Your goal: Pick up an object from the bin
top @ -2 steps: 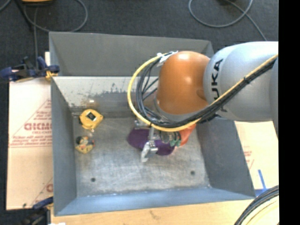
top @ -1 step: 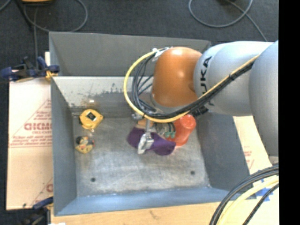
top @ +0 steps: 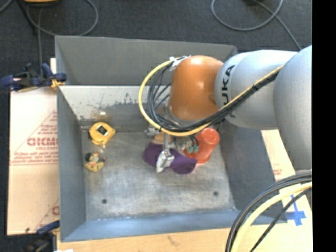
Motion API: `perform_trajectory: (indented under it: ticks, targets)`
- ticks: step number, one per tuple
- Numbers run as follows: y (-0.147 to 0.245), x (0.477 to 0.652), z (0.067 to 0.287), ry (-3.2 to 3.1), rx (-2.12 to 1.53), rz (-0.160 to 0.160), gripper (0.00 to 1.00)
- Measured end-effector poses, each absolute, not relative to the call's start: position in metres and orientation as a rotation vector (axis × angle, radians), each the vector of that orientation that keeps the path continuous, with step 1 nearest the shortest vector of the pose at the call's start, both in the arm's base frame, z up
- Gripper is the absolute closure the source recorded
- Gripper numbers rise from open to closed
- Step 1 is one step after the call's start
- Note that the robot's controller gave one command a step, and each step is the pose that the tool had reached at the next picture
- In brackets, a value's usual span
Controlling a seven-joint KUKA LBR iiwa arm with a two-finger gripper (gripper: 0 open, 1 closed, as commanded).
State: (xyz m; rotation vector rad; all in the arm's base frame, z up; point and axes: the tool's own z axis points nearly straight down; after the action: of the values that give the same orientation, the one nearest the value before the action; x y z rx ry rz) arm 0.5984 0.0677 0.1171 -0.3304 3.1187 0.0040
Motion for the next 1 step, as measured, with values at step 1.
perform_trajectory:
  ticks: [1]
  targets:
    - [0.0328, 0.6052, 0.0788, 3.096, -0.558, -0.001, 1.00]
